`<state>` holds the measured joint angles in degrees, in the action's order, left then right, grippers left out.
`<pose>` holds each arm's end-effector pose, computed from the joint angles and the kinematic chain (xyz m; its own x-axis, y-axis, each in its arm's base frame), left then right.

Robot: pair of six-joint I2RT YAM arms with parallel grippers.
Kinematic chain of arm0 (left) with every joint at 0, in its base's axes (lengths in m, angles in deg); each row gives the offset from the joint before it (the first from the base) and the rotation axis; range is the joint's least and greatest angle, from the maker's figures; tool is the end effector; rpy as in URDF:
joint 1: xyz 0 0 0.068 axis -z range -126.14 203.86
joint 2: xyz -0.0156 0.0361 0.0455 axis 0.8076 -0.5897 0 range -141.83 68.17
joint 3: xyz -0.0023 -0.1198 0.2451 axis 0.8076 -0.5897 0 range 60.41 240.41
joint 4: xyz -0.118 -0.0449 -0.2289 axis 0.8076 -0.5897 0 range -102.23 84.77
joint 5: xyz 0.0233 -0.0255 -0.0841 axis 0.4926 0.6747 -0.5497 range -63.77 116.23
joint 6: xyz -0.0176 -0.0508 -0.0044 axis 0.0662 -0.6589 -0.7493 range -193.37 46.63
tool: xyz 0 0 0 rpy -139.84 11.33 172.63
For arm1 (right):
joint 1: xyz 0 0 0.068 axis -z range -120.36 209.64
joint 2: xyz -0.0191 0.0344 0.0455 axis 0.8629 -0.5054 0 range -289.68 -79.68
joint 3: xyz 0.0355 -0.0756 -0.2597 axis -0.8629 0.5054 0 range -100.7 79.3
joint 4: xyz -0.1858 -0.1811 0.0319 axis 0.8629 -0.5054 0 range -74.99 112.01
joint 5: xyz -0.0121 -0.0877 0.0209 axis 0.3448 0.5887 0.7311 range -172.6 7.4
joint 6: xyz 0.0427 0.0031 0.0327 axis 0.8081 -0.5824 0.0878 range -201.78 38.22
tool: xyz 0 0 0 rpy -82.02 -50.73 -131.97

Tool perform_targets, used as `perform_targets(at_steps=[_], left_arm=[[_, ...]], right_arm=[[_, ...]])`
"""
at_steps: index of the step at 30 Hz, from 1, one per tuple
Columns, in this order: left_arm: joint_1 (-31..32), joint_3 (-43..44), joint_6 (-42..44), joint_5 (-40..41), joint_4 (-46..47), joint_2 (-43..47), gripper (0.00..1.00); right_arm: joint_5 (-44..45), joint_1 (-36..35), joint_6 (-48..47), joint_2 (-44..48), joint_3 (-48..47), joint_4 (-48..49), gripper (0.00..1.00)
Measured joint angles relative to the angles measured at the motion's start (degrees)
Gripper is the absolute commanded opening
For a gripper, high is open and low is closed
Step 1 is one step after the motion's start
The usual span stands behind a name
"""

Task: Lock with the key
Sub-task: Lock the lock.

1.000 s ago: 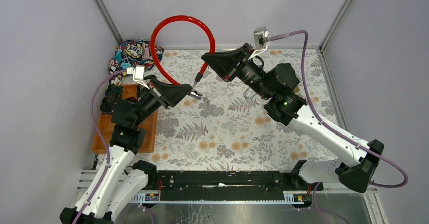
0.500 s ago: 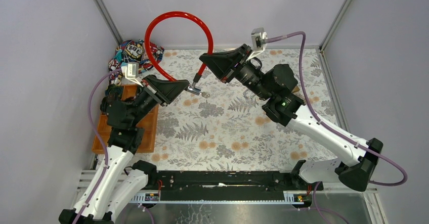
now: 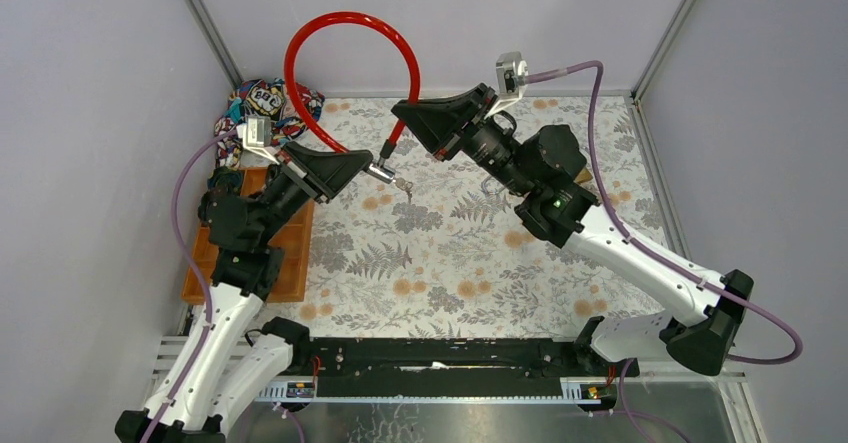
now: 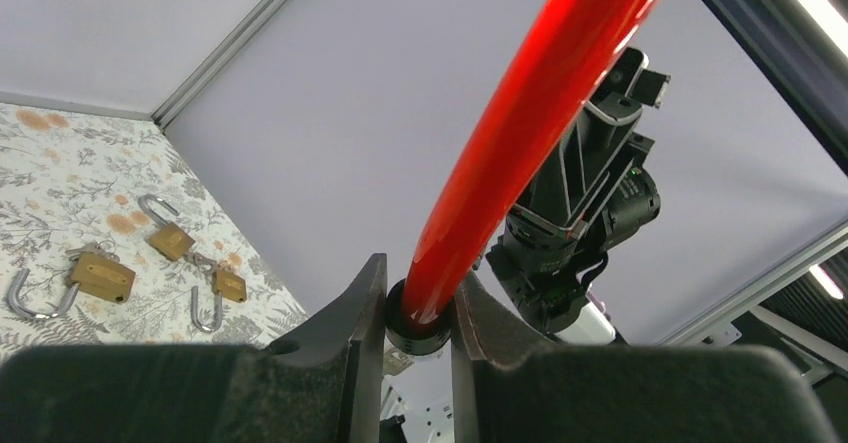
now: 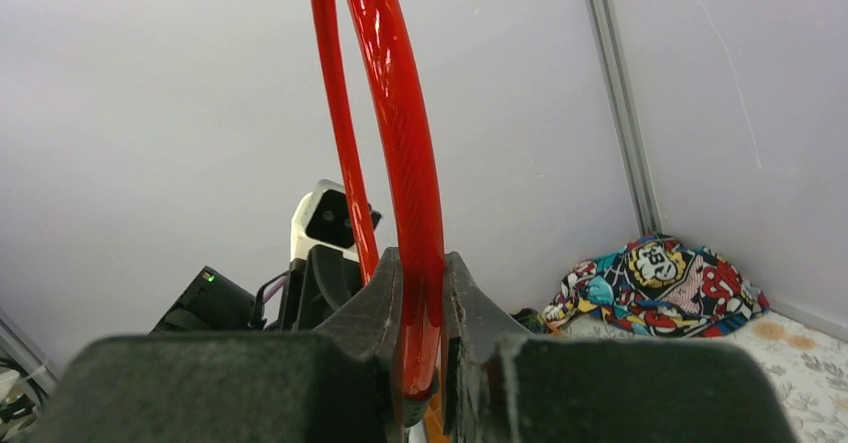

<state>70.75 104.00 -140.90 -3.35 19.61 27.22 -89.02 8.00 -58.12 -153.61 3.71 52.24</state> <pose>0.1439 -0.0620 0.4062 -0.4519 -0.7026 -0.5496 0.6647 0.1456 -0.7327 0.1725 0.2243 0.4921 -0.0359 0.5972 -0.8013 -0.8992 0.3305 0.2866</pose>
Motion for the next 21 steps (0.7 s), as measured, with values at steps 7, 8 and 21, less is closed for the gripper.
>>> perform_targets(at_steps=[7,8,21], left_arm=[[-0.3,2.8,-3.5,2.0,-0.5,-2.5,0.00],[-0.6,3.1,-4.0,2.2,-0.5,-2.6,0.00],[-2.1,4.3,-5.5,3.1,0.0,-2.5,0.00]], right_arm=[[0.9,-1.2,-0.3,-1.0,-0.4,5.0,0.00],[0.9,-1.4,-0.3,-1.0,-0.3,5.6,0.00],[0.4,-2.4,2.0,-3.0,0.5,10.7,0.12]])
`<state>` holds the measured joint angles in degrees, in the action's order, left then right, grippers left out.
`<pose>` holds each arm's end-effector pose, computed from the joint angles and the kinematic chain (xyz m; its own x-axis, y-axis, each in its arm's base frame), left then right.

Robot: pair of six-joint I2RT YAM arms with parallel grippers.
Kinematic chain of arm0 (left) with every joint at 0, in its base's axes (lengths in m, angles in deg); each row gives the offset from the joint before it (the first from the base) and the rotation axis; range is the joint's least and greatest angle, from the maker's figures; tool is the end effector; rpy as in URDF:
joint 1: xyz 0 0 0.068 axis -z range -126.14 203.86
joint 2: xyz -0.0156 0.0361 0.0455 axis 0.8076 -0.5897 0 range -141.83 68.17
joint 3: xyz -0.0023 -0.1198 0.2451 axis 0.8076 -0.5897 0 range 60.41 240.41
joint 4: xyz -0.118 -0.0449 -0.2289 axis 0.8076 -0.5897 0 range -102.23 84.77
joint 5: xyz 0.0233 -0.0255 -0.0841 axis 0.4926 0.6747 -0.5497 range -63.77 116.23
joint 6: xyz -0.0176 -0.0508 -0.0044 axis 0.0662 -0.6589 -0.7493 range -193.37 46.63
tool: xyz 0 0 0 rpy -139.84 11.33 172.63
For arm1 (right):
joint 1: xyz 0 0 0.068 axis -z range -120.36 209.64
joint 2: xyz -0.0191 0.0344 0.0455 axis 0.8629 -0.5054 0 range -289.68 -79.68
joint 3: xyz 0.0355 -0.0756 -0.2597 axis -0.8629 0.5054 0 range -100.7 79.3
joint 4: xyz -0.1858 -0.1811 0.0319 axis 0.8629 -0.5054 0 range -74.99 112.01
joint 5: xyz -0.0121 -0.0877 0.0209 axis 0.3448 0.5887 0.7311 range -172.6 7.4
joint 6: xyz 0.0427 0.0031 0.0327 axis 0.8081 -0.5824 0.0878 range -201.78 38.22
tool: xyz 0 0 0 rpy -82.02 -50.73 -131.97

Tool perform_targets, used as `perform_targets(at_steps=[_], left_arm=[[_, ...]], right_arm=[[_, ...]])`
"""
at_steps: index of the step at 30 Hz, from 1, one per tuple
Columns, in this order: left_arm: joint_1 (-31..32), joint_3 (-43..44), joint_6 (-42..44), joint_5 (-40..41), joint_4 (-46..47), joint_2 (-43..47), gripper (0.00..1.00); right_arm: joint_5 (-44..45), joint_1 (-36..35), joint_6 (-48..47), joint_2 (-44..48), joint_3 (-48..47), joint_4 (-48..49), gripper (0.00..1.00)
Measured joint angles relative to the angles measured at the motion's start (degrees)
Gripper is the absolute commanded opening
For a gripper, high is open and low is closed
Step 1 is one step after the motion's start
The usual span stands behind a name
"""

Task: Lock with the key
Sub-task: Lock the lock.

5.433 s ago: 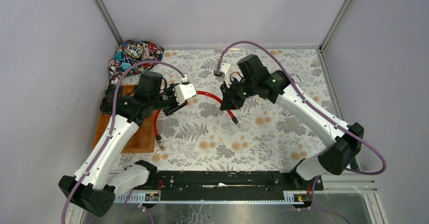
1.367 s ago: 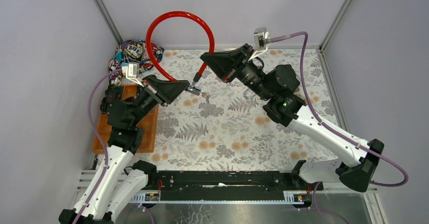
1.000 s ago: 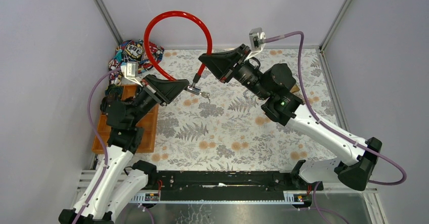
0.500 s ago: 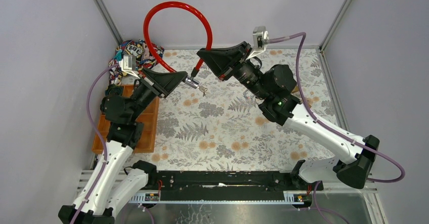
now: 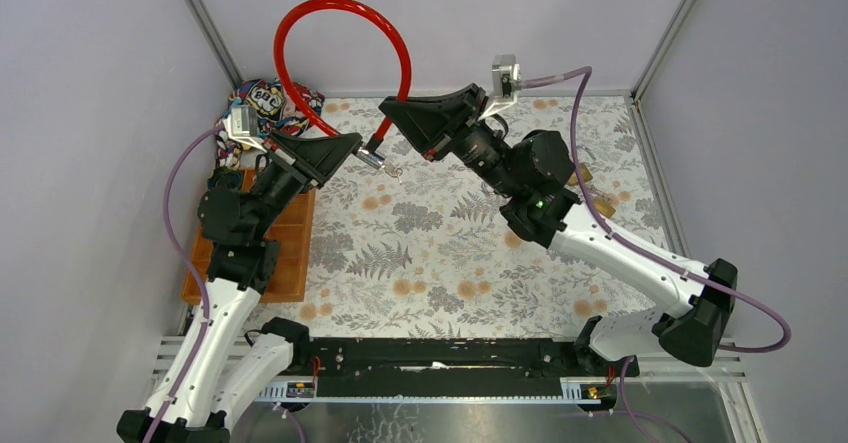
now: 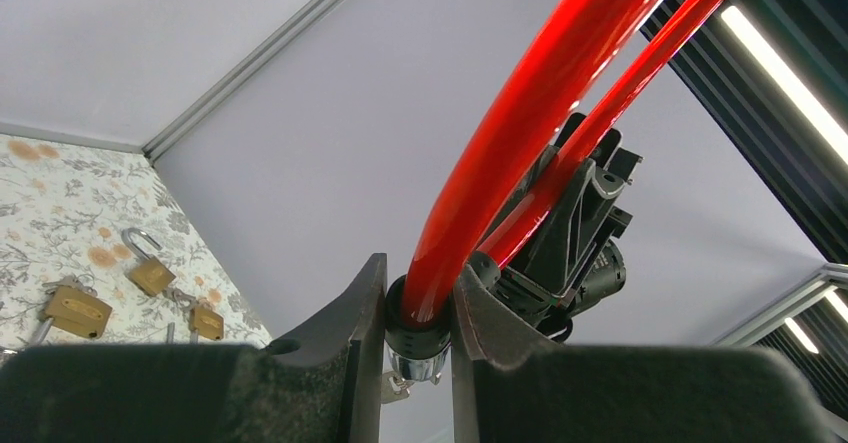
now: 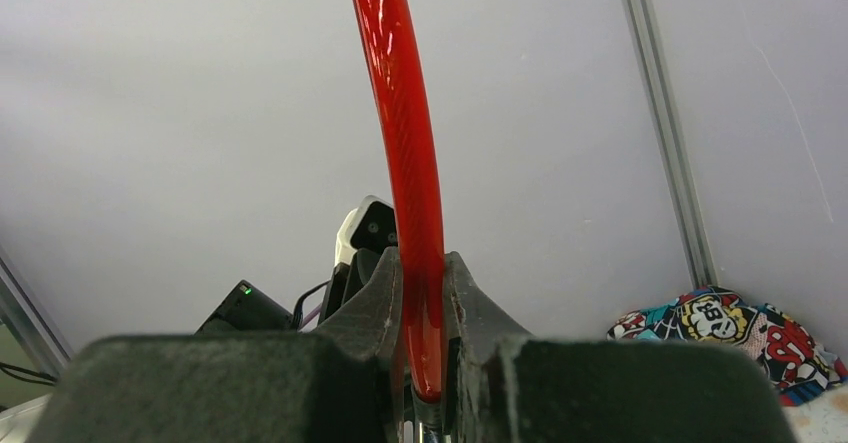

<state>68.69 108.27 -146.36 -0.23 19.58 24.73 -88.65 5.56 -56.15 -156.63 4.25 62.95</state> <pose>0.1509 -0.0563 0.4255 -0.4404 -0.7689 -0.4634 0.6284 0.1046 -0.7708 0.1684 0.2388 0.4915 -0.0359 0.6837 -0.7289 -0.9292 0.2456 0.2761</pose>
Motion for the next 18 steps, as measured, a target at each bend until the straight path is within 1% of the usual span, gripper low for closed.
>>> perform_targets(at_steps=[1,3,6,9,12,13,14,16,17,18], left_arm=[[-0.2,0.0,0.1,0.1,0.0,0.0,0.00],[-0.3,0.0,0.4,0.3,0.0,0.0,0.00],[-0.5,0.0,1.3,0.3,0.2,0.1,0.00],[-0.5,0.0,2.1,0.3,1.7,0.5,0.00],[-0.5,0.0,3.0,0.3,3.6,0.9,0.00],[-0.5,0.0,3.3,0.3,4.0,1.0,0.00],[-0.6,0.0,3.5,0.3,4.5,1.0,0.00],[-0.6,0.0,3.7,0.1,5.4,1.0,0.00],[-0.6,0.0,4.0,0.1,5.9,1.1,0.00],[-0.6,0.0,4.2,0.1,6.2,1.2,0.00]], right_arm=[[-0.1,0.0,0.0,-0.5,-0.4,0.2,0.18],[-0.1,0.0,0.0,-1.0,-0.7,0.4,0.26],[-0.4,-0.2,-0.2,-0.9,-0.6,-0.3,0.35],[-1.7,-1.5,-1.0,-1.0,-0.6,-4.3,0.39],[-3.3,-2.3,-2.8,-1.3,-0.8,-8.3,0.49],[-4.0,-2.3,-3.4,-1.4,-1.0,-9.5,0.54],[-4.4,-2.3,-3.8,-1.5,-1.4,-10.4,0.63],[-5.7,-2.3,-4.9,-1.7,-2.3,-12.6,0.74],[-6.8,-2.3,-5.9,-1.7,-2.9,-14.0,0.84],[-7.6,-2.3,-6.6,-1.7,-3.4,-15.2,0.91]])
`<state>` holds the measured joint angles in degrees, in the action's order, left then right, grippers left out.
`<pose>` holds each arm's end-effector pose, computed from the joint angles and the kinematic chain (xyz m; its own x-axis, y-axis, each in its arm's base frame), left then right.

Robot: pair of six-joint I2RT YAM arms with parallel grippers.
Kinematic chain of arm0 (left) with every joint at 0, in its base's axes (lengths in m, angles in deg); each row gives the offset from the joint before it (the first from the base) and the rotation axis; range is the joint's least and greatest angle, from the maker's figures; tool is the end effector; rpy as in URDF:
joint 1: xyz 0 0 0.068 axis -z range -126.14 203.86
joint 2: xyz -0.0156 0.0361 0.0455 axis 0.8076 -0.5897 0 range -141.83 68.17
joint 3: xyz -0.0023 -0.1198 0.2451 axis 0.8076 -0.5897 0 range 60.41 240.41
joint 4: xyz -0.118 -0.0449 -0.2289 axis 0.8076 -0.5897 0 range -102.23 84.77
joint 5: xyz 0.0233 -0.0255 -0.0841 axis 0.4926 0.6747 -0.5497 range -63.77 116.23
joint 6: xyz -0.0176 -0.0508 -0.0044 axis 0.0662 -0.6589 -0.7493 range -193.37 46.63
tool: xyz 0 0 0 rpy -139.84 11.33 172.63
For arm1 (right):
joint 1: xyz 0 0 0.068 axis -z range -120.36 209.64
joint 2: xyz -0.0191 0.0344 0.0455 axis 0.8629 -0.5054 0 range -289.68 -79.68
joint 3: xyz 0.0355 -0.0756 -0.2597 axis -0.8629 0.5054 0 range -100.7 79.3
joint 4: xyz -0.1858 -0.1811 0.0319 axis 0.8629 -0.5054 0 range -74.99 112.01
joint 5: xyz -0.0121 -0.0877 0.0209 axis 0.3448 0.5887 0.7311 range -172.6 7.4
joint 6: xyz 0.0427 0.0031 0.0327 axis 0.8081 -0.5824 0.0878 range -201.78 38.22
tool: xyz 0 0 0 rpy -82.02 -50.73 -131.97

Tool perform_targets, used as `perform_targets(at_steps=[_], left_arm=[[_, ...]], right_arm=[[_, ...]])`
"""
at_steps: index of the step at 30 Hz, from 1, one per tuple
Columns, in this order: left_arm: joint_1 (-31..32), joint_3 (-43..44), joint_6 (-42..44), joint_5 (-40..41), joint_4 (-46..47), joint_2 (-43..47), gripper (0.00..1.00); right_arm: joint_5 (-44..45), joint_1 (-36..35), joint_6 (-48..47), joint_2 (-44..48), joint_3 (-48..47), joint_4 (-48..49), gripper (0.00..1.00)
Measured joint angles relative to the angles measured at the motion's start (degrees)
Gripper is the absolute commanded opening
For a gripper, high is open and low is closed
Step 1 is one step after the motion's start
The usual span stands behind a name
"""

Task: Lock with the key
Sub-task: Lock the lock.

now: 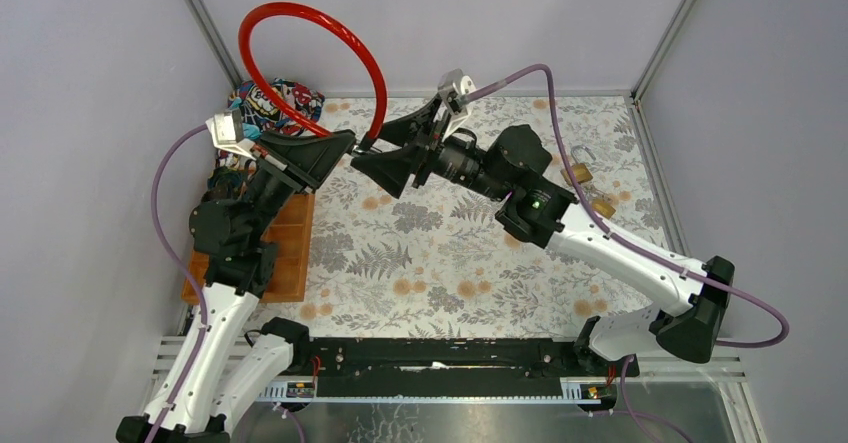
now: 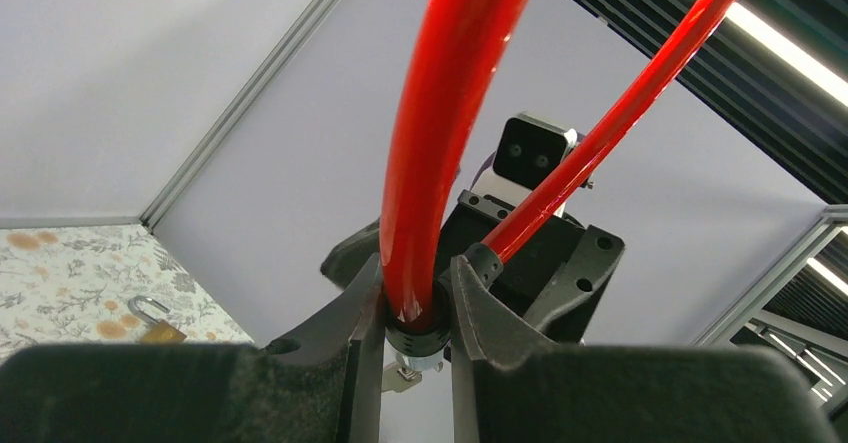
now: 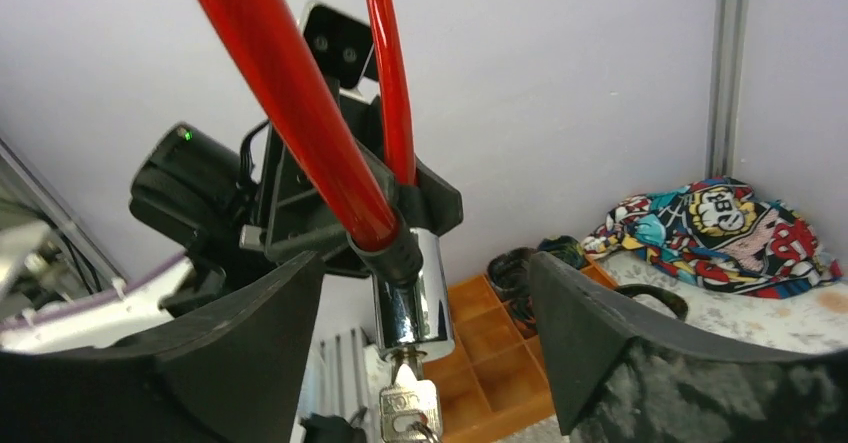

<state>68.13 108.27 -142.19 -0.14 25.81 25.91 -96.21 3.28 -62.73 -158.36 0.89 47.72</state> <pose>0.1391 -0.0516 0.4379 -0.3190 -0.7808 -0.5371 0.7439 0.1449 -0.6524 0.1657 0.2640 0.4779 -0.0775 0.4562 -0.8865 -0.9538 0.2251 0.1992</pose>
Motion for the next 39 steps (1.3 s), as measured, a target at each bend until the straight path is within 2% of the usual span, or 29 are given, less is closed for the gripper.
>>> perform_targets(at_steps=[2,7,12,14,18,21,24,28,36,39], left_arm=[[0.0,0.0,0.4,0.0,0.3,0.3,0.00],[0.0,0.0,0.6,0.0,0.7,0.9,0.00],[0.0,0.0,1.0,0.2,0.5,0.9,0.00],[0.0,0.0,1.0,0.4,0.5,0.9,0.00],[0.0,0.0,1.0,0.7,0.5,0.9,0.00],[0.0,0.0,1.0,0.9,0.2,0.9,0.00],[0.0,0.0,1.0,1.1,0.1,0.8,0.00],[0.0,0.1,1.0,1.6,0.1,0.4,0.00],[-0.5,1.2,0.8,2.6,-0.2,-1.1,0.00],[-0.6,1.4,0.8,2.8,-0.2,-1.1,0.00]], right_arm=[[-1.4,0.0,-1.8,0.0,-1.2,-2.8,0.99],[-3.7,0.1,-6.3,1.2,-3.9,-11.2,1.00],[-8.9,2.3,-3.8,3.8,-6.2,-18.1,0.99],[-11.2,4.6,0.4,5.0,-6.0,-19.0,0.95],[-13.1,10.7,14.4,8.1,-1.2,-15.4,0.84],[-14.5,11.8,25.8,7.8,2.7,-10.6,0.82],[-15.9,11.7,32.7,6.0,3.7,-8.9,0.80],[-17.6,11.7,38.5,4.1,3.8,-7.0,0.68],[-20.1,11.5,44.0,2.2,3.8,-2.7,0.46],[-20.6,11.5,45.0,1.6,3.8,-1.8,0.45]])
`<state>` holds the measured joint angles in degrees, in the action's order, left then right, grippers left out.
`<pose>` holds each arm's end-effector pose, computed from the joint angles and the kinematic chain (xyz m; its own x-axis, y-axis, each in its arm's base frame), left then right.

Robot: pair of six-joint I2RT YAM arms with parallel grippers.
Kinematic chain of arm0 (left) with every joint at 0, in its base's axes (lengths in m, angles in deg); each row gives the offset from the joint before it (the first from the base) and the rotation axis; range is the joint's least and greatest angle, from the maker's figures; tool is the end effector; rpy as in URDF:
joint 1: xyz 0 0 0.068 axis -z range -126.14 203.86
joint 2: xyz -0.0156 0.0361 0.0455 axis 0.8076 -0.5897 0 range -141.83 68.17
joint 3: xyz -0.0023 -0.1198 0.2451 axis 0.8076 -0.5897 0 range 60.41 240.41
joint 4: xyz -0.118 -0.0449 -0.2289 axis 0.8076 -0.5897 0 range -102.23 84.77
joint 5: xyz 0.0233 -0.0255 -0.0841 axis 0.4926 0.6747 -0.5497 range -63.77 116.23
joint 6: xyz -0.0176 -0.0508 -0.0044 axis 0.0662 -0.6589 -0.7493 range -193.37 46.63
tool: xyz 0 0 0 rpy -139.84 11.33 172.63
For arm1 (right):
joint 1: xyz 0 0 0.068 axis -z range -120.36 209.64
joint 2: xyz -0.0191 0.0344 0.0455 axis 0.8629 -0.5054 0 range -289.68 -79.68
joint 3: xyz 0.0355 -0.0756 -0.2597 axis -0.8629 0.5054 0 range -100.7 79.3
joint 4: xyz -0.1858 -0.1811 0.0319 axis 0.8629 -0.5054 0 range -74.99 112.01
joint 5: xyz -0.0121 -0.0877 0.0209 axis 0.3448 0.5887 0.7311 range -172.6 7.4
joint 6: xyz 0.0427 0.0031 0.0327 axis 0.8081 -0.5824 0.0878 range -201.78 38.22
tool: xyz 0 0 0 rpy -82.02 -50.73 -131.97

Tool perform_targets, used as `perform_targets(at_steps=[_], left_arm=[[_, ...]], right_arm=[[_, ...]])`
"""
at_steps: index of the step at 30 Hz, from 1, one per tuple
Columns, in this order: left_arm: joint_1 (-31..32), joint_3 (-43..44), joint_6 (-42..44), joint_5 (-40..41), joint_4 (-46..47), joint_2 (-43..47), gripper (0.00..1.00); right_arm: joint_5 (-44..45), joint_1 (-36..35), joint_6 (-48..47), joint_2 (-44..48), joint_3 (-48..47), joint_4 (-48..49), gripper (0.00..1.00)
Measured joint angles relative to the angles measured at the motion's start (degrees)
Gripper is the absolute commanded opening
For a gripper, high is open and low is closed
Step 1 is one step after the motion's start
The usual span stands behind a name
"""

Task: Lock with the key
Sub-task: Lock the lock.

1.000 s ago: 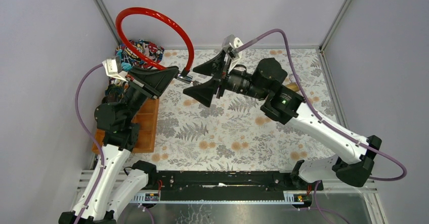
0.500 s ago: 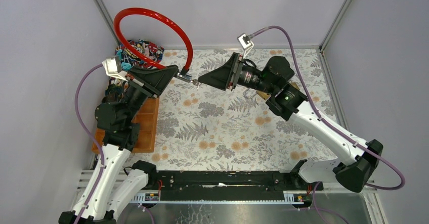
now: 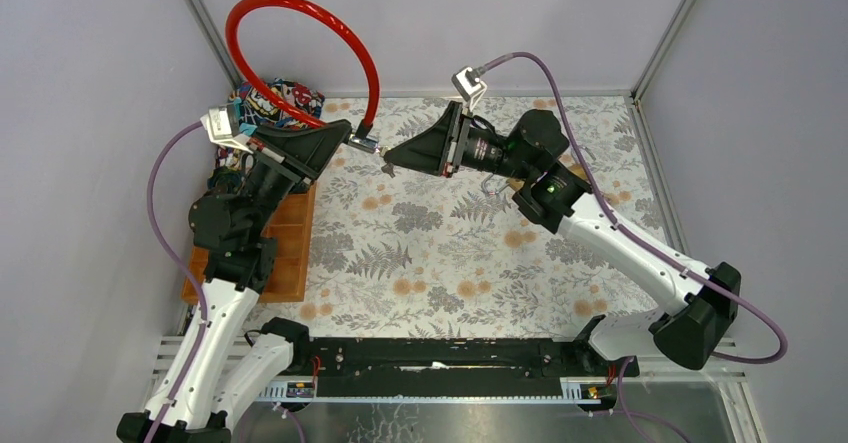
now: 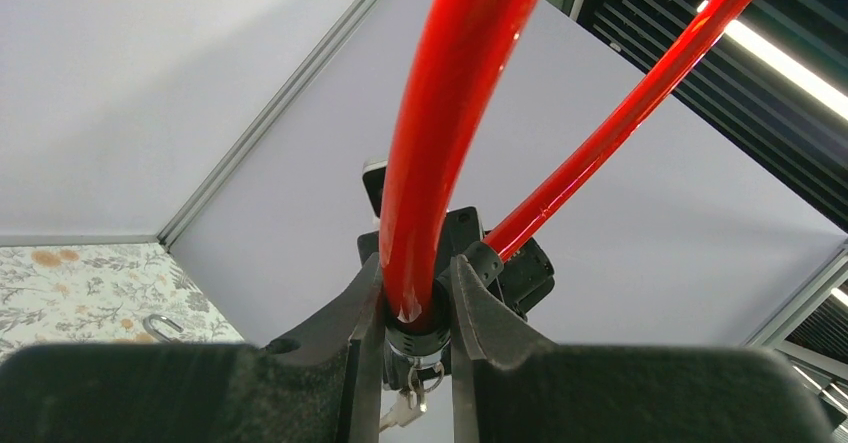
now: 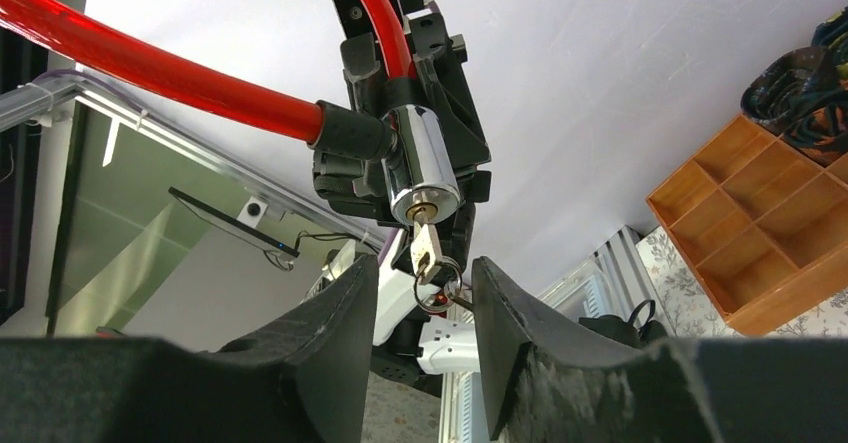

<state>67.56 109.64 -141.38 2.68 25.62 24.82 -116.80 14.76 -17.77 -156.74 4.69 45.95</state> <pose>0.1434 -0.0495 0.4433 -0.2722 -0.8085 -0.5217 0.7365 0.1738 -0.6537 0.2017 0.2290 0.4582 -0.7439 0.3084 -0.5929 -0.6516 -0.1373 0.7461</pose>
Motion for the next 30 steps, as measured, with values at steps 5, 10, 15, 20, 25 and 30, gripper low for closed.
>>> perform_targets(at_steps=[5,10,15,20,25,30], left_arm=[[0.0,0.7,0.0,0.0,0.0,-0.2,0.00],[0.0,0.8,0.0,0.0,-0.1,-0.2,0.00],[0.0,0.8,0.0,0.0,-0.2,-0.2,0.00],[-0.2,0.8,0.0,0.0,-1.7,0.2,0.00],[-0.3,0.8,-0.2,0.5,-5.2,0.7,0.00],[-0.3,0.8,-0.8,0.9,-7.1,0.7,0.00]], right_arm=[[-1.0,0.0,1.3,-0.8,0.0,1.9,0.31],[-1.5,0.0,2.2,-1.7,-0.1,3.0,0.07],[-1.4,0.0,0.0,-1.8,-0.8,1.5,0.00],[-0.3,-0.1,-9.0,-1.8,-4.3,-4.7,0.00],[2.7,-0.8,-25.1,-1.4,-7.6,-12.1,0.00],[4.0,-1.7,-40.4,-2.0,-13.6,-21.7,0.00]])
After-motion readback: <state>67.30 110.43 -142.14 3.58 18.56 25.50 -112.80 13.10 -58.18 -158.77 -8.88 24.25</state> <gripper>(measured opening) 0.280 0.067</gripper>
